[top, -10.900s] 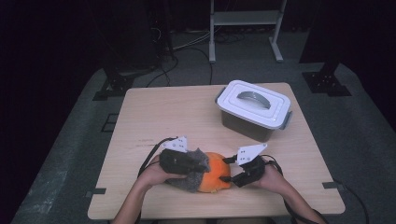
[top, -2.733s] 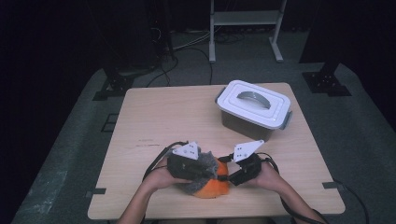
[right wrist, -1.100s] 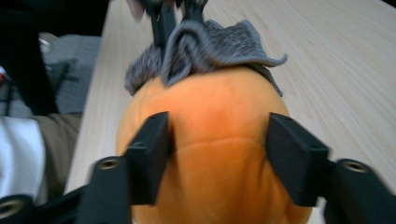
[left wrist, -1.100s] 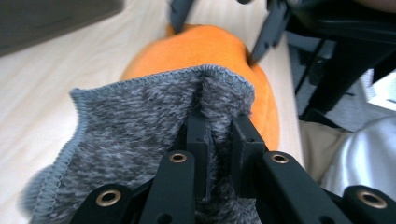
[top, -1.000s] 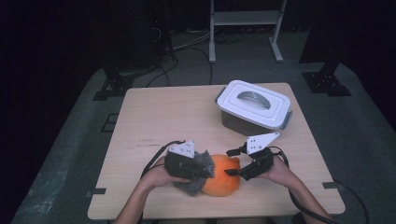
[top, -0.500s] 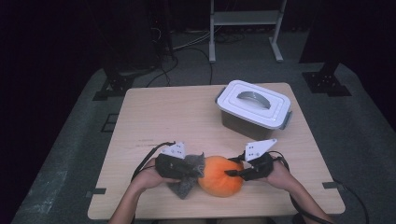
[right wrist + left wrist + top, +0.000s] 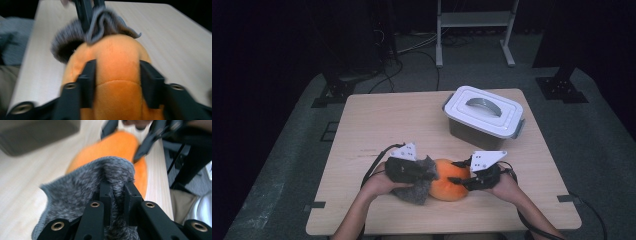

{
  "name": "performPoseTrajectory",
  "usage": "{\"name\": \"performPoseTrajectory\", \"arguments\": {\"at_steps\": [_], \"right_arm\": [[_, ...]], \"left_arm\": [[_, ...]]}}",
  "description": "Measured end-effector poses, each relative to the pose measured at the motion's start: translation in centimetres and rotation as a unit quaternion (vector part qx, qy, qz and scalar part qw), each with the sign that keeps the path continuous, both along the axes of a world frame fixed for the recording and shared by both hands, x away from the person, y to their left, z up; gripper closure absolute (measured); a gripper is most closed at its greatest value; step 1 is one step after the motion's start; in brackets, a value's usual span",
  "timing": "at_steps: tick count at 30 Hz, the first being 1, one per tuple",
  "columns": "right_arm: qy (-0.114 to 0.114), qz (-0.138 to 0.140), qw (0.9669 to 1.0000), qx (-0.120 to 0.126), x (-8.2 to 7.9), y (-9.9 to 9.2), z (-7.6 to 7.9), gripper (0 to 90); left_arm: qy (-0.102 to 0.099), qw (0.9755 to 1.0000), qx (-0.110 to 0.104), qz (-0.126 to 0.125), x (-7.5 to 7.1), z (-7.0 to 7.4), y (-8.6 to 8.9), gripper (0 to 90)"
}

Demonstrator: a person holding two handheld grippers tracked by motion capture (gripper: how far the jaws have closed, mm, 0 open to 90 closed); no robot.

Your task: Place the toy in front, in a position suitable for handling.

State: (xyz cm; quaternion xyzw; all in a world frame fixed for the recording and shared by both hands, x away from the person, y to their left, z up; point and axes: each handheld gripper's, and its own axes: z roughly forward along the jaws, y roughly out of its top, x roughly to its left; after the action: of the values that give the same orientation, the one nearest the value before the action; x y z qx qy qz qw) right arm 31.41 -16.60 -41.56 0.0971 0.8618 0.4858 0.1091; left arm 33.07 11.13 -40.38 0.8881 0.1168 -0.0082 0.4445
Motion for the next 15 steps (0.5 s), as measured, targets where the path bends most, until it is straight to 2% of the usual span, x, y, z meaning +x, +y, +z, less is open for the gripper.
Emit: {"name": "performPoseTrajectory", "arguments": {"at_steps": [1, 3, 5, 7, 10, 12, 15], "right_arm": [[0.008, 0.003, 1.0000, -0.001, 0.0, -0.1, 0.0, 36.8], [0.023, 0.007, 0.9997, 0.010, 0.1, -0.5, 0.3, 30.4], [0.042, 0.000, 0.9990, 0.018, 0.4, -0.7, 0.5, 25.2], [0.052, -0.004, 0.9986, 0.011, 0.7, -0.5, 0.1, 24.5], [0.049, 0.004, 0.9987, 0.007, 0.4, -0.3, -0.8, 33.2], [0.039, 0.013, 0.9992, -0.001, 0.2, -0.5, -0.8, 39.5], [0.034, 0.024, 0.9991, -0.008, -0.1, -1.0, -0.8, 42.6]], "left_arm": [[0.009, 1.0000, -0.002, -0.003, -0.1, -0.4, -0.1, 79.6], [0.012, 0.9999, -0.004, -0.008, -0.4, -0.8, -0.1, 79.6], [0.017, 0.9997, -0.004, -0.014, -0.6, -0.8, 0.0, 79.6], [0.018, 0.9996, 0.000, -0.020, -0.9, -0.7, 0.0, 79.6], [0.013, 0.9997, 0.002, -0.020, -0.8, -0.5, 0.4, 79.6], [0.009, 0.9999, -0.001, -0.010, -0.7, -0.4, 0.9, 79.6], [0.006, 0.9999, 0.002, 0.011, -0.4, -0.4, 1.9, 79.5]]}}
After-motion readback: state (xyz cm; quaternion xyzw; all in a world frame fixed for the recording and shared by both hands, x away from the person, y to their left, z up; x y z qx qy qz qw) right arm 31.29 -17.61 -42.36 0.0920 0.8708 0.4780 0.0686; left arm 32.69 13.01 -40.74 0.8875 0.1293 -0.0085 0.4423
